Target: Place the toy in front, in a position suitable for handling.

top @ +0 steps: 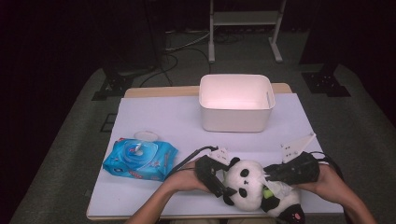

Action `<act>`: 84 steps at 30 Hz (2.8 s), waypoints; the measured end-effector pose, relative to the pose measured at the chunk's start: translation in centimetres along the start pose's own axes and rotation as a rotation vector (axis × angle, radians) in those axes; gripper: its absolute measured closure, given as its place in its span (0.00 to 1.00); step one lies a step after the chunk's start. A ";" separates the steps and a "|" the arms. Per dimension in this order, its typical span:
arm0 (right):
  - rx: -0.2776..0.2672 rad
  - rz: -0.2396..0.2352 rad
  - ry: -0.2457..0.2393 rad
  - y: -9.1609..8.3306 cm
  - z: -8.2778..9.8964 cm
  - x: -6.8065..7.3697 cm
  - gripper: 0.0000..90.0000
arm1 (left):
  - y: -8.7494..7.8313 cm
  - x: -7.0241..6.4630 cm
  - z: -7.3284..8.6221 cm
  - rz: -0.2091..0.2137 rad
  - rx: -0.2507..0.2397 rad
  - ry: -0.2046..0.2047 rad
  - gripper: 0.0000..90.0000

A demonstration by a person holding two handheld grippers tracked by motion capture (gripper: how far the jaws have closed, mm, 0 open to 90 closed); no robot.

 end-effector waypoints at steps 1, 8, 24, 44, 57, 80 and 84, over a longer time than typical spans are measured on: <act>-0.003 0.002 0.004 0.0 0.0 0.0 0.95 | 0.0 0.0 -0.1 0.022 -0.007 -0.007 0.17; -0.030 0.016 0.001 0.0 -0.2 -0.2 0.95 | -0.8 0.1 -0.2 0.020 -0.037 -0.021 0.37; 0.065 -0.001 -0.067 3.6 -8.0 -1.5 0.95 | -3.3 0.0 2.9 -0.060 -0.079 -0.061 0.39; 0.130 0.001 -0.047 3.0 -7.7 -2.1 0.95 | -3.7 -0.3 2.9 -0.132 -0.084 0.039 0.31; 0.164 -0.007 -0.023 3.2 -7.3 -2.6 0.95 | -2.3 -0.7 2.1 -0.137 -0.100 0.050 0.35; 0.173 0.002 -0.004 3.0 -7.1 -3.3 0.94 | -2.0 -0.5 1.8 -0.144 -0.112 0.065 0.34; 0.172 -0.007 -0.019 3.7 -7.8 -3.3 0.94 | -2.0 -0.3 1.7 -0.147 -0.109 0.059 0.33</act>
Point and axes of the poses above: each handheld gripper's, and its own axes: y roughly forward along the jaws, z roughly out of its underside, x roughly to its left, the point moved 3 cm from there along y, roughly forward along the jaws
